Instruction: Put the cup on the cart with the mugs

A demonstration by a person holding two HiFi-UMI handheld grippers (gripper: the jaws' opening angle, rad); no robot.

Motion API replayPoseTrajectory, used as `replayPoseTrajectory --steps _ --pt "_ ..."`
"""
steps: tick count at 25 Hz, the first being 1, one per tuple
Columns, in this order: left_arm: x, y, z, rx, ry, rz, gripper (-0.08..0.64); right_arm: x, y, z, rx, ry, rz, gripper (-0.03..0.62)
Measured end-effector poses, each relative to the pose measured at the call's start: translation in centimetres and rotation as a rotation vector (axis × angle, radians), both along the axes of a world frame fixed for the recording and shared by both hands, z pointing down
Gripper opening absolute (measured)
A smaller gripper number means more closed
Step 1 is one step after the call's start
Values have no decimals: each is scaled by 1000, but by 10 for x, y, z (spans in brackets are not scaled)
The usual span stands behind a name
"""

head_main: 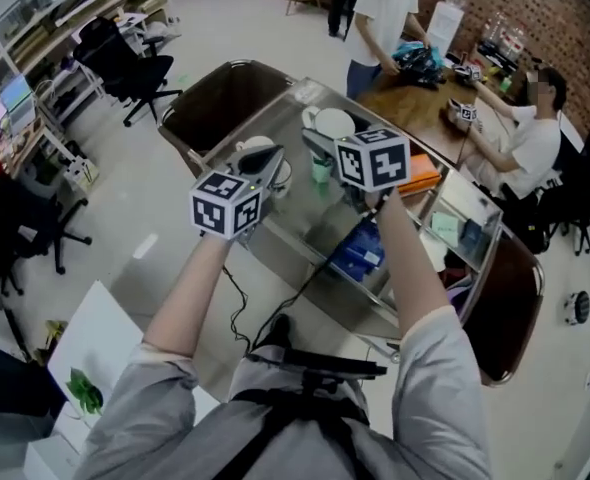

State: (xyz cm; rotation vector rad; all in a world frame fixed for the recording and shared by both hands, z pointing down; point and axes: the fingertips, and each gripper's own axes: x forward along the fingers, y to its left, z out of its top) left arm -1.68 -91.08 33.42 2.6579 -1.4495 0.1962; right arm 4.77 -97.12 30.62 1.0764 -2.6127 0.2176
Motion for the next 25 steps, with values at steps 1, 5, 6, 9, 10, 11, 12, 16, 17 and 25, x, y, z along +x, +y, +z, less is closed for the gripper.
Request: replayPoseTrajectory --steps 1,5,6,9,10,11,12,16,17,25 --pt "-1 -12 1 0 -7 5 2 -2 -14 5 -1 4 5 408" --pt "-1 -62 3 -9 -22 25 2 2 -71 18 -7 20 51 408" --pt "-5 -74 4 -22 -15 26 2 0 -85 22 -12 22 62 408" --pt "-20 -108 9 -75 23 15 2 -7 -120 29 -19 42 84 408" --pt "-22 -119 10 -88 24 13 2 -7 -131 31 -20 50 87 408" --pt "-23 -129 10 -98 18 12 2 -7 -141 33 -23 56 89 408" --pt "-22 -139 11 -105 7 13 2 -7 -151 36 -29 62 89 408" --pt "-18 -177 17 -131 -34 24 2 -10 -188 53 -50 84 84 408" --pt "-19 -186 19 -136 -41 26 2 -14 -197 57 -53 87 80 408" --pt "-25 -230 49 -199 -49 32 2 -43 -247 108 -117 143 36 408"
